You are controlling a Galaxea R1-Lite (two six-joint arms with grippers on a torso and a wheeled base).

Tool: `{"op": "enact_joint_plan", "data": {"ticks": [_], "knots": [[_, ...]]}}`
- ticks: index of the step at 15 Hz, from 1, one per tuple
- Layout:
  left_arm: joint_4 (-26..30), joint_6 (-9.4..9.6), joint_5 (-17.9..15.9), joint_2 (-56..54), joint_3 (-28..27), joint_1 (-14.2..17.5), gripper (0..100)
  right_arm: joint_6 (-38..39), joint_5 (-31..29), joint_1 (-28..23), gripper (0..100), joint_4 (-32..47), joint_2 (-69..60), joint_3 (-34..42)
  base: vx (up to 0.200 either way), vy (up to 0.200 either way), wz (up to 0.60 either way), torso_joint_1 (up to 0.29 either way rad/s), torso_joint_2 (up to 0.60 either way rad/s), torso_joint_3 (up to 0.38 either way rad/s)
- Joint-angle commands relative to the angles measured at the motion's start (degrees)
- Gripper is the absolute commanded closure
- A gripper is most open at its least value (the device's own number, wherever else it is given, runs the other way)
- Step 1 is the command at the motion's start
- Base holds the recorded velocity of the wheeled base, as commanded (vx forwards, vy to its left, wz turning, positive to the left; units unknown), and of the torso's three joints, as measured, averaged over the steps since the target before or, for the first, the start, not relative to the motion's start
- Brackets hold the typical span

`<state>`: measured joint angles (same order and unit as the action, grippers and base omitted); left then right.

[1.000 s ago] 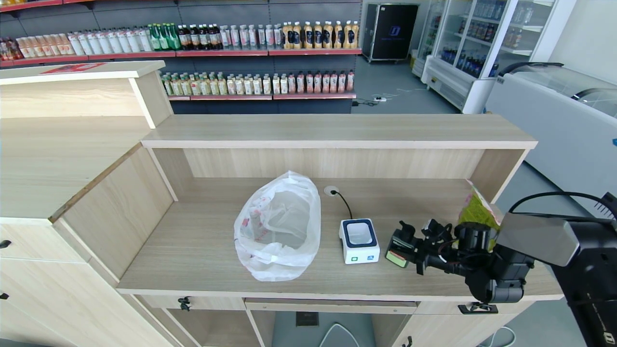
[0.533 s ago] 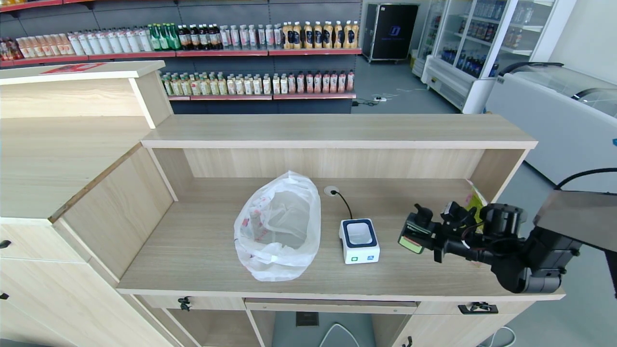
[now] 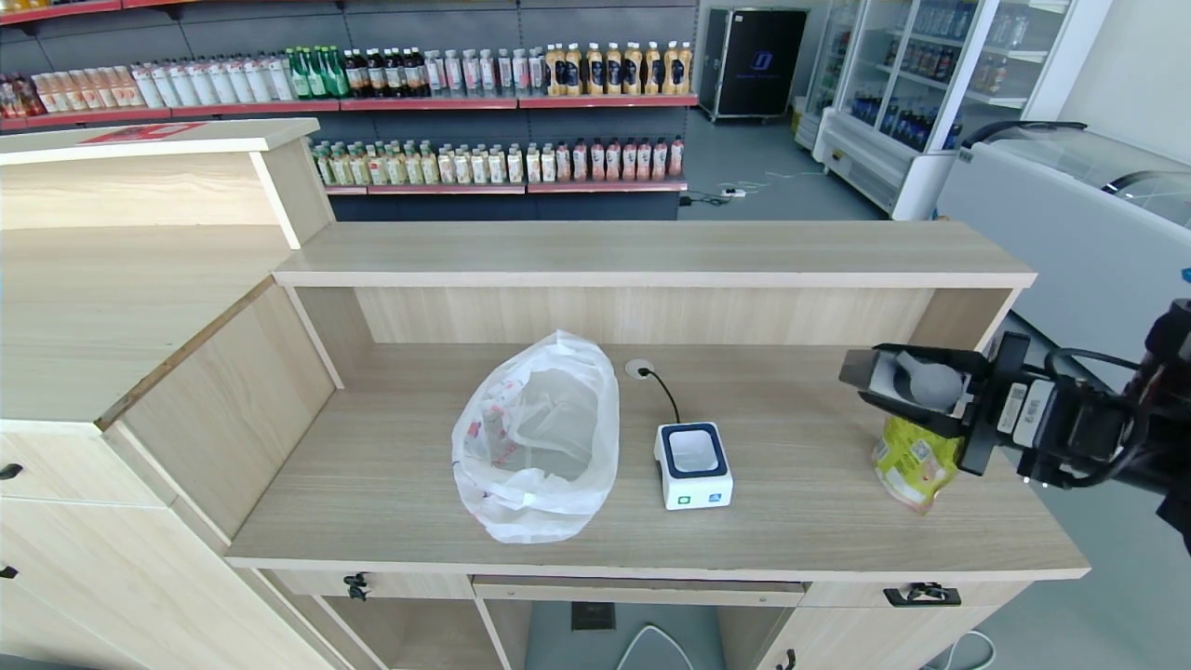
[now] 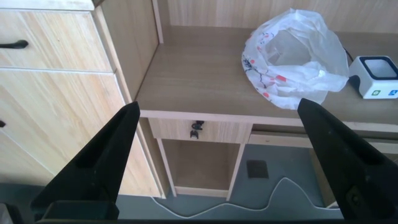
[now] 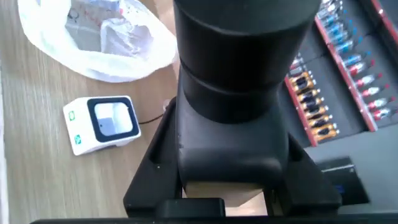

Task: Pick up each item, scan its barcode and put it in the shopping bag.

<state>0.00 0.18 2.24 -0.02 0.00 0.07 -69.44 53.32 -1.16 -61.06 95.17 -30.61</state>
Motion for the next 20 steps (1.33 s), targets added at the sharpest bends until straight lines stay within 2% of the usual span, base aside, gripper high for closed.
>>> {"op": "enact_joint_plan", "data": {"ticks": [1, 3, 4, 8, 10, 12, 13, 16, 20], "knots": [[0.00, -0.01, 0.04, 0.02, 0.00, 0.01, 0, -10.28, 5.65, 2.12, 100, 7.27, -11.59, 1.26, 0.000, 0.000, 0.00, 0.000, 0.00, 0.000], [0.00, -0.01, 0.04, 0.02, 0.00, 0.01, 0, -18.89, 6.44, 3.71, 100, 9.30, -15.81, 1.34, 0.000, 0.000, 0.00, 0.000, 0.00, 0.000], [0.00, -0.01, 0.04, 0.02, 0.00, 0.01, 0, -26.28, 6.88, 4.23, 100, 9.03, -20.03, 1.69, 0.000, 0.000, 0.00, 0.000, 0.00, 0.000], [0.00, -0.01, 0.04, 0.02, 0.00, 0.01, 0, -35.86, 5.57, 10.91, 100, 2.70, -29.08, 6.70, 0.000, 0.000, 0.00, 0.000, 0.00, 0.000], [0.00, -0.01, 0.04, 0.02, 0.00, 0.01, 0, -42.18, 2.93, 18.47, 100, -0.37, -34.44, 13.38, 0.000, 0.000, 0.00, 0.000, 0.00, 0.000], [0.00, -0.01, 0.04, 0.02, 0.00, 0.01, 0, -51.24, 2.66, 27.00, 100, -0.28, -34.44, 13.74, 0.000, 0.000, 0.00, 0.000, 0.00, 0.000], [0.00, -0.01, 0.04, 0.02, 0.00, 0.01, 0, -54.49, 2.66, 28.93, 100, -0.55, -33.56, 13.74, 0.000, 0.000, 0.00, 0.000, 0.00, 0.000], [0.00, -0.01, 0.04, 0.02, 0.00, 0.01, 0, -60.20, 2.58, 31.83, 100, -0.55, -31.80, 12.86, 0.000, 0.000, 0.00, 0.000, 0.00, 0.000], [0.00, -0.01, 0.04, 0.02, 0.00, 0.01, 0, -60.82, 2.49, 33.33, 100, -0.64, -33.03, 12.51, 0.000, 0.000, 0.00, 0.000, 0.00, 0.000]]}}
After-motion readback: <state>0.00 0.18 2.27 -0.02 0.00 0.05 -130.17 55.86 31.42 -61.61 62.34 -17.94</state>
